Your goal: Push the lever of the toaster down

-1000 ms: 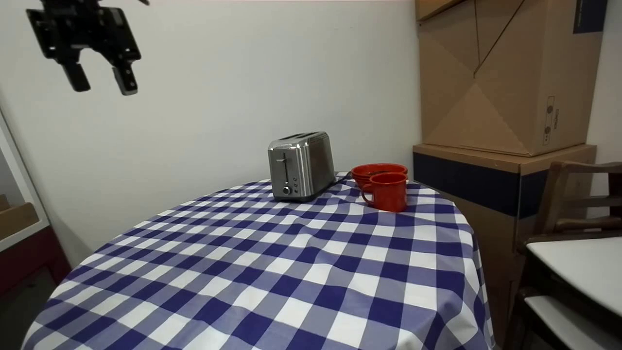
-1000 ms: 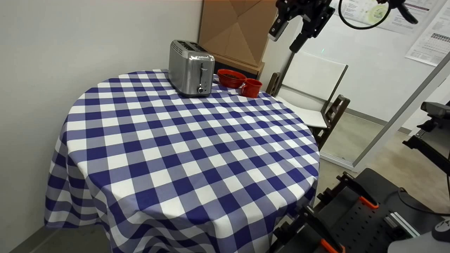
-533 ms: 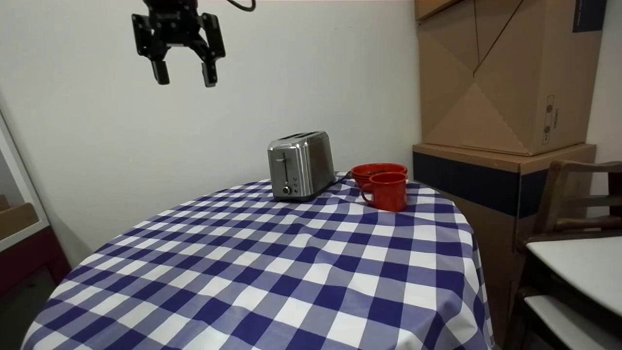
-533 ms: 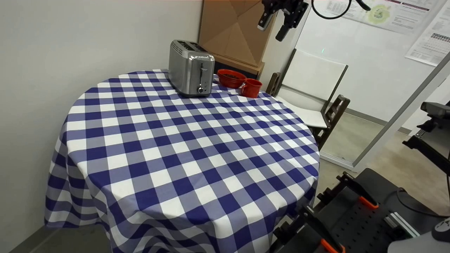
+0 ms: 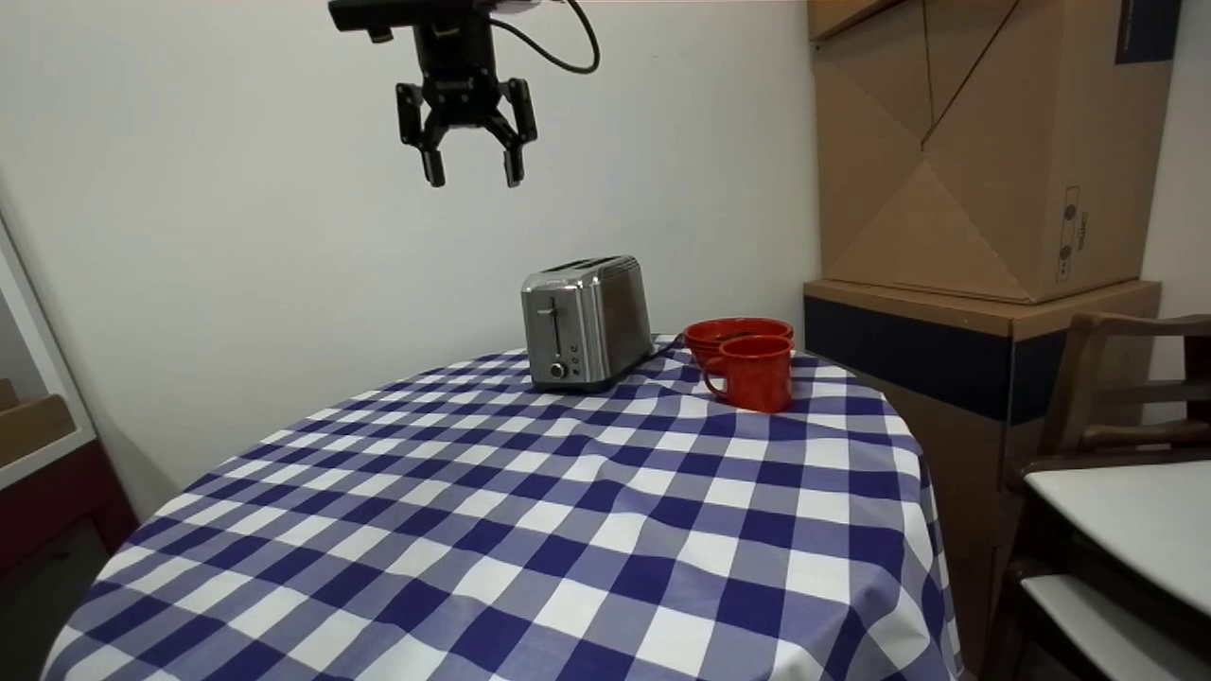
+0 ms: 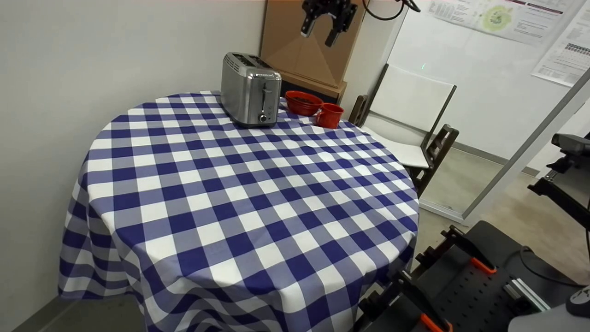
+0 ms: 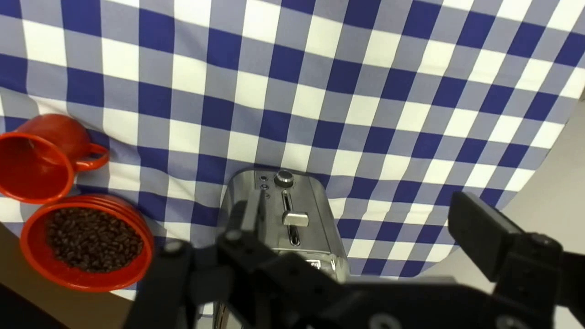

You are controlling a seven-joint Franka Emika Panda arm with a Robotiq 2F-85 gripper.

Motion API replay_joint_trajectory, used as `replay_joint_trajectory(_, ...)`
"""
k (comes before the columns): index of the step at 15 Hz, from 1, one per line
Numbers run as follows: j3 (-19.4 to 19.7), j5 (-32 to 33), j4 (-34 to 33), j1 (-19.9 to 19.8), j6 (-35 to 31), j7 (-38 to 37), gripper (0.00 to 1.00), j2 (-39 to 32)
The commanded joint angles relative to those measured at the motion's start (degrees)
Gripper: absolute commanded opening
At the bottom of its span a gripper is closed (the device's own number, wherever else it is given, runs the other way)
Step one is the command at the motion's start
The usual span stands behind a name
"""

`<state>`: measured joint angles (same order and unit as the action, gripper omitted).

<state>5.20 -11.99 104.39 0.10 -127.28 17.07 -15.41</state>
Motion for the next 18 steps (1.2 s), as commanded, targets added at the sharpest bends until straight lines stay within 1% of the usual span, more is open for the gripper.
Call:
replay_joint_trajectory(1,-2.69,1.6,-14.23,-2.6,3.23,-1.53,1.0,-11.4)
replay_joint_trajectory(3,-3.58,2.45,-20.0,-3.24,4.31,-2.01,1.0,-16.28)
replay_joint_trajectory(4,-4.12,2.53,-22.78,-3.54,5.31,-2.06,0.98,-18.5)
replay_joint_trajectory(6,-4.78,3.48,-28.43,-3.68,6.75,-2.36,0.73,-22.98)
replay_joint_trajectory(8,-5.07,4.69,-33.92,-3.44,7.7,-3.12,0.62,-27.16)
replay_joint_trajectory(11,-5.34,6.46,-41.94,-3.08,9.4,-4.78,0.37,-33.1)
replay_joint_trajectory(15,-5.04,8.24,-52.12,-2.76,10.92,-7.82,0.07,-40.71)
replay_joint_trajectory(16,-5.01,8.49,-54.49,-2.75,11.2,-8.56,0.01,-42.6)
replay_joint_trajectory(18,-4.89,8.92,-59.26,-2.61,12.43,-10.15,0.0,-46.21)
